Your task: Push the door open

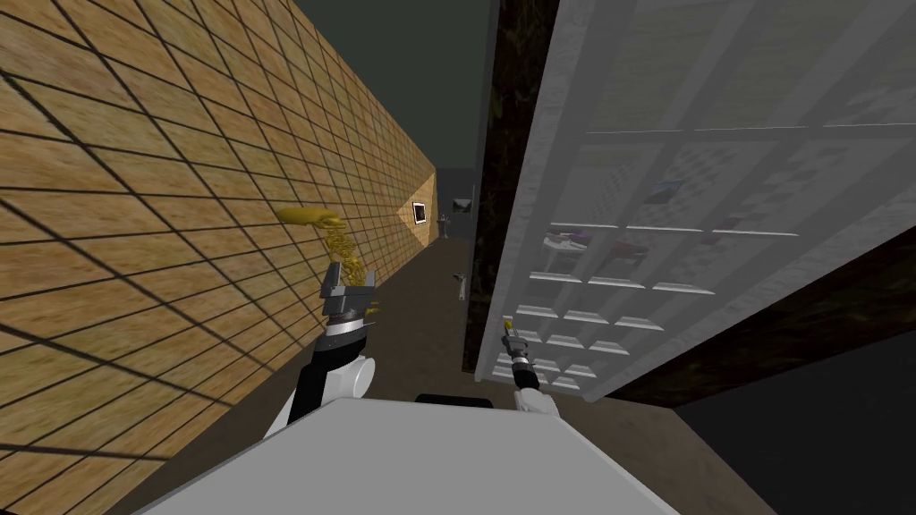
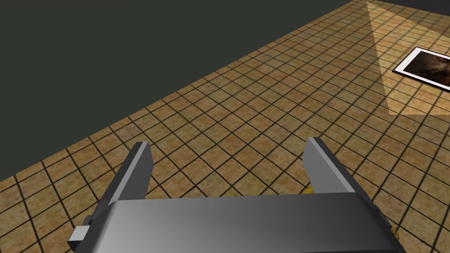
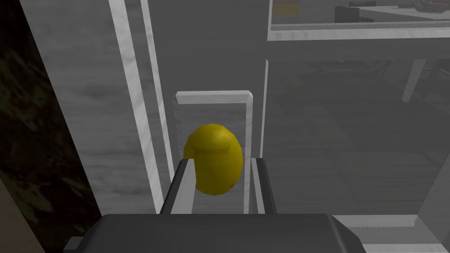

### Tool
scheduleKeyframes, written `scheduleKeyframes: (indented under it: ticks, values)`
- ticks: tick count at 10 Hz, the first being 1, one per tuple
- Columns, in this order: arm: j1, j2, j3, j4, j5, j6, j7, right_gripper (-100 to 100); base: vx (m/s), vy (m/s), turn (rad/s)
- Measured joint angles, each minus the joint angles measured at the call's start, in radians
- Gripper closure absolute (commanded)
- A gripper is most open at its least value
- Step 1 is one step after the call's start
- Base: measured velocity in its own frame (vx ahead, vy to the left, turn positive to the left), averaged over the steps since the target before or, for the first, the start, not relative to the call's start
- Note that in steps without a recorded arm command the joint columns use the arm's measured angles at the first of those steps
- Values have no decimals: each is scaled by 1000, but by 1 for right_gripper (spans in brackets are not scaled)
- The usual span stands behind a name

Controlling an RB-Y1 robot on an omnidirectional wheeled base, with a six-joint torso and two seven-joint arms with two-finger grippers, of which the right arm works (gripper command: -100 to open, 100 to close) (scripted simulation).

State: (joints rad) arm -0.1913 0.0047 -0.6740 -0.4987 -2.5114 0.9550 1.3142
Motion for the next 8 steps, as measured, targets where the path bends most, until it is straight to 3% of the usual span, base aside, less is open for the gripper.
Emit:
scheduleKeyframes:
  ticks: [4, 5, 6, 7, 8]
  values:
    - [1, 2, 1, 1, 0, -1, 0, 100, -33, -11, -4]
    - [2, -7, 10, -4, 16, 2, -10, -100, -181, -10, -39]
    - [0, -20, 13, -11, 22, -1, -19, -100, -209, 36, -66]
    - [-19, -40, 7, 19, 20, 6, -13, -100, -146, 31, -26]
    - [-13, -40, 11, 1, 24, 0, -19, -100, -136, 21, -42]
